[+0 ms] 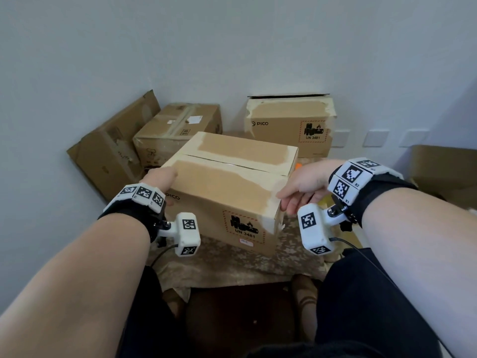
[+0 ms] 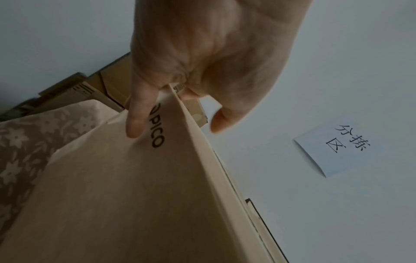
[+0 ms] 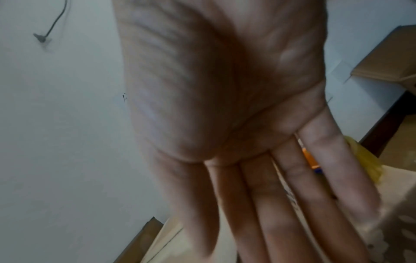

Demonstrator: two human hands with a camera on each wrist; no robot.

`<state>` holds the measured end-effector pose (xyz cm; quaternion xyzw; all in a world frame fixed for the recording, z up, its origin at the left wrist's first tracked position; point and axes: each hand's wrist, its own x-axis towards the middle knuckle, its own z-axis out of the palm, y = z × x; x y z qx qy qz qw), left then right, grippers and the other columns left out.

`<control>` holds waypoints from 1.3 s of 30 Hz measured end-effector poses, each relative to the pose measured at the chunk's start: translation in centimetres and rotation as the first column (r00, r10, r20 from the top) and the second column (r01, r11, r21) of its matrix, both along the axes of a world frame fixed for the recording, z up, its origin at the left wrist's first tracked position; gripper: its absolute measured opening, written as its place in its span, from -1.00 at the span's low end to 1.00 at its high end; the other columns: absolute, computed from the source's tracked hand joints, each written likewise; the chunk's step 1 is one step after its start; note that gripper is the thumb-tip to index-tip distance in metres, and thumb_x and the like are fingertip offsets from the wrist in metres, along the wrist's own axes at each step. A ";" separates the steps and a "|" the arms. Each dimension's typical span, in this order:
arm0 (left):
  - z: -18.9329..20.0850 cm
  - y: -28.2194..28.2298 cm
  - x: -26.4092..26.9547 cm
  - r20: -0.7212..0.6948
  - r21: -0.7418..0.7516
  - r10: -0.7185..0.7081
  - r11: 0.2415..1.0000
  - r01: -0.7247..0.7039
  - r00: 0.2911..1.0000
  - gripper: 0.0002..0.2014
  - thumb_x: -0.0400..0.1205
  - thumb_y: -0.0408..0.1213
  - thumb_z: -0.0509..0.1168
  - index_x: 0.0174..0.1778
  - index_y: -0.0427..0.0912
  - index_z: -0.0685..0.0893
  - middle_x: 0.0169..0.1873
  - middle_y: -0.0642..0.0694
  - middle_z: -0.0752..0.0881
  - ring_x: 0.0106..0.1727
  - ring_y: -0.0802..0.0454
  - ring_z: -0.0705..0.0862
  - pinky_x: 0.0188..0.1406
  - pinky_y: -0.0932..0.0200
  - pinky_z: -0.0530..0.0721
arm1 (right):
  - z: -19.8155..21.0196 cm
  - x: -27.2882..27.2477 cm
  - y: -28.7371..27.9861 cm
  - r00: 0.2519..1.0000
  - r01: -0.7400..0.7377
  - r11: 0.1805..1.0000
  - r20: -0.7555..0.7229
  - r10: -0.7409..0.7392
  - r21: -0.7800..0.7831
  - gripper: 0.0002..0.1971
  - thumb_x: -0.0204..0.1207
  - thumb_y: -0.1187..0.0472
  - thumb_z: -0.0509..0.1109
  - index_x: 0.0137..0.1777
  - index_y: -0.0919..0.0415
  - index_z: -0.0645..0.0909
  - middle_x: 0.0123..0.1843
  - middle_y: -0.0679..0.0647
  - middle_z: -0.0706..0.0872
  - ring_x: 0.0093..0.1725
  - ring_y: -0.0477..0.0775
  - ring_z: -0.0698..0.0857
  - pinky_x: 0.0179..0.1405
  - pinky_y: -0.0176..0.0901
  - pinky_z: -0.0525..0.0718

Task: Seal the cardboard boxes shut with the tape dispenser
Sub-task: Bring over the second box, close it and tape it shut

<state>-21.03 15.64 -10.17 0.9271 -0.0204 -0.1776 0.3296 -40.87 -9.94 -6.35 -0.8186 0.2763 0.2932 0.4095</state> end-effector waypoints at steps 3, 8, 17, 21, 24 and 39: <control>-0.2 -0.8 -0.4 -0.073 -0.206 0.184 0.959 -0.195 0.980 -0.03 0.41 -0.04 0.53 0.58 -0.20 0.07 0.30 -0.27 0.52 0.12 -0.26 0.69 -0.01 -0.16 0.76 | -0.2 0.5 -0.7 0.976 0.096 0.970 0.213 -0.047 -0.223 -0.72 0.62 0.07 0.31 -0.20 0.23 0.67 -0.36 0.08 0.73 -0.27 0.09 0.70 -0.19 -0.14 0.67; -0.4 0.1 -0.6 -0.150 -0.189 0.173 0.961 -0.200 0.974 0.04 0.39 -0.08 0.58 0.60 -0.25 0.02 0.20 -0.33 0.56 0.01 -0.24 0.73 0.06 -0.19 0.75 | -0.7 1.4 -2.5 0.824 0.405 0.779 0.561 -0.084 -0.479 -0.65 0.53 0.00 0.36 0.17 0.24 0.60 0.12 0.22 0.66 0.06 0.24 0.69 -0.13 -0.12 0.58; -0.9 1.0 -1.0 -0.142 -0.035 0.133 0.990 -0.139 0.981 -0.03 0.52 0.06 0.43 0.63 -0.21 -0.05 0.30 -0.37 0.55 0.16 -0.35 0.68 0.16 -0.25 0.68 | -3.4 2.1 -2.5 0.881 0.311 0.867 0.460 -0.110 -0.390 -0.03 0.39 -0.21 0.47 0.69 -0.07 -0.01 0.61 0.24 0.26 0.54 0.33 0.33 0.48 0.21 0.39; -0.1 0.9 -1.5 -0.118 0.049 0.150 0.988 -0.146 0.982 -0.08 0.53 0.06 0.41 0.60 -0.30 0.03 0.24 -0.38 0.61 0.04 -0.33 0.73 0.06 -0.25 0.72 | -2.7 2.1 -2.7 0.872 0.338 0.866 0.468 -0.142 -0.368 0.05 0.39 -0.22 0.49 0.71 -0.01 -0.09 0.69 0.18 0.02 0.61 0.34 0.23 0.52 0.23 0.30; 0.3 1.4 -2.2 -0.180 0.026 0.135 0.991 -0.133 0.974 -0.22 0.54 0.00 0.43 0.49 -0.32 0.18 0.11 -0.40 0.68 -0.04 -0.35 0.77 -0.02 -0.31 0.73 | -2.1 2.1 -2.5 0.876 0.304 0.884 0.470 -0.113 -0.354 0.08 0.38 -0.20 0.52 0.72 0.06 -0.09 0.72 0.14 0.04 0.65 0.28 0.17 0.55 0.22 0.26; 2.5 -1.4 -5.1 -0.208 -0.098 -0.210 0.976 0.194 0.955 -0.24 0.62 -0.37 0.35 0.65 0.03 0.09 0.15 -0.36 0.66 -0.01 -0.27 0.78 0.03 -0.29 0.73 | -2.1 -0.4 -1.8 0.932 0.294 0.874 0.320 -0.171 -0.387 -0.41 0.41 -0.24 0.45 0.30 0.14 0.52 0.09 0.12 0.67 0.01 0.17 0.70 0.13 0.10 0.72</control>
